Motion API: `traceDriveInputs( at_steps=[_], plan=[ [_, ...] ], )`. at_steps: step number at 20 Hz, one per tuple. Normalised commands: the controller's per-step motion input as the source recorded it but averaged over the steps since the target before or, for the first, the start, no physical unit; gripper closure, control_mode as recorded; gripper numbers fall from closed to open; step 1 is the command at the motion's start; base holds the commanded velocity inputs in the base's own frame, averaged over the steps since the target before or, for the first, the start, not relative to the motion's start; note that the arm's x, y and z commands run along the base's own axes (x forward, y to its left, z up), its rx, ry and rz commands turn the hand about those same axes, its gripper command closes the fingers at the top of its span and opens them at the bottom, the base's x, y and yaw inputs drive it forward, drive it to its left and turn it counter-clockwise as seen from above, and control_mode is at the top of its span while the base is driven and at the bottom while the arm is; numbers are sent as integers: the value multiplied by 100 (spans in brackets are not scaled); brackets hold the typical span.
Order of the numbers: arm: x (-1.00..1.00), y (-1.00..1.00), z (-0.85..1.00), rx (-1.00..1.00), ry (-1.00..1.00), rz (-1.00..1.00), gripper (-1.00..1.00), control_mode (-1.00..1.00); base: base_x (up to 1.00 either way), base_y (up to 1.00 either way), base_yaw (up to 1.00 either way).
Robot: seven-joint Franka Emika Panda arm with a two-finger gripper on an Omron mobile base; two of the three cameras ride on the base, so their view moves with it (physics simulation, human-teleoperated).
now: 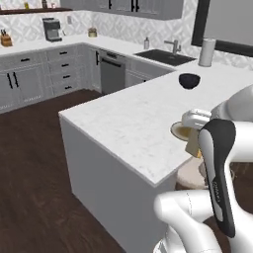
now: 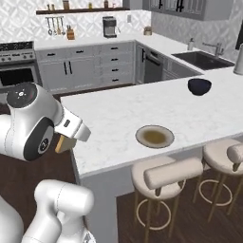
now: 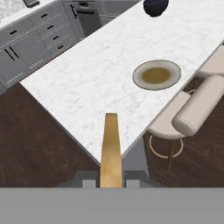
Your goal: Start the toaster. Once the lever pops up, take the bread to the plate on the dining counter.
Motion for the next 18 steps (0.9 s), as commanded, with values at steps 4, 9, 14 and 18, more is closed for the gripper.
traceDriveInputs(
  at_steps=[4,9,14,18],
  plan=[
    [0,0,0,0,0,0,100,100,0,-99,49],
    [0,0,0,0,0,0,100,100,0,-100,48],
    [0,0,0,0,0,0,100,100,-3,-100,48],
    [0,0,0,0,0,0,100,100,-2,-100,46]
  ],
)
